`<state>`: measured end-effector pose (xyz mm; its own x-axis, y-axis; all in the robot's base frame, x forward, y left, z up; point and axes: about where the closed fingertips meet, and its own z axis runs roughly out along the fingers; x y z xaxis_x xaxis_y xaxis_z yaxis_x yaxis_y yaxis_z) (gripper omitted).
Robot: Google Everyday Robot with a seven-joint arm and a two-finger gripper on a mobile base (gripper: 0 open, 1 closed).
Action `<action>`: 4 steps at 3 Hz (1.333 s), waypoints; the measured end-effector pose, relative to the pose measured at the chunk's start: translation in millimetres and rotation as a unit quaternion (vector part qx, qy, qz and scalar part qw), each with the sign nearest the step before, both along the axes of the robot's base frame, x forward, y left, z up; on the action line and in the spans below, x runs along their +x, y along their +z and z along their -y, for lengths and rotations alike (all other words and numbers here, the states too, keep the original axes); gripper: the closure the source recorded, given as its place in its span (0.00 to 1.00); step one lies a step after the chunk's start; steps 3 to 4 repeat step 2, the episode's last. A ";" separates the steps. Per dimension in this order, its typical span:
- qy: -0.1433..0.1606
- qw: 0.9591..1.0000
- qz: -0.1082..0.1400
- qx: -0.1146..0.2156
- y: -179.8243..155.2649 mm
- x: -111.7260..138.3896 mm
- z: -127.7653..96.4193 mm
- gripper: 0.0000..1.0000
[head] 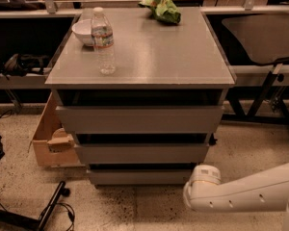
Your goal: Close middle drawer
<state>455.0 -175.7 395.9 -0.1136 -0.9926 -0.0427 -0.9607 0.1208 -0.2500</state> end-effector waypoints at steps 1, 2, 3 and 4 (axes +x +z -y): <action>-0.036 0.992 -0.053 -0.108 43.4 -73.6 84.9 1.00; -0.161 0.972 -0.079 -0.150 97.9 -155.1 145.0 1.00; -0.161 0.972 -0.079 -0.150 97.9 -155.1 145.0 1.00; -0.161 0.972 -0.079 -0.150 97.9 -155.1 145.0 1.00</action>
Offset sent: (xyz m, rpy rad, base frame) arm -0.2546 -0.2123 0.2655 -0.2793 0.0375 -1.0585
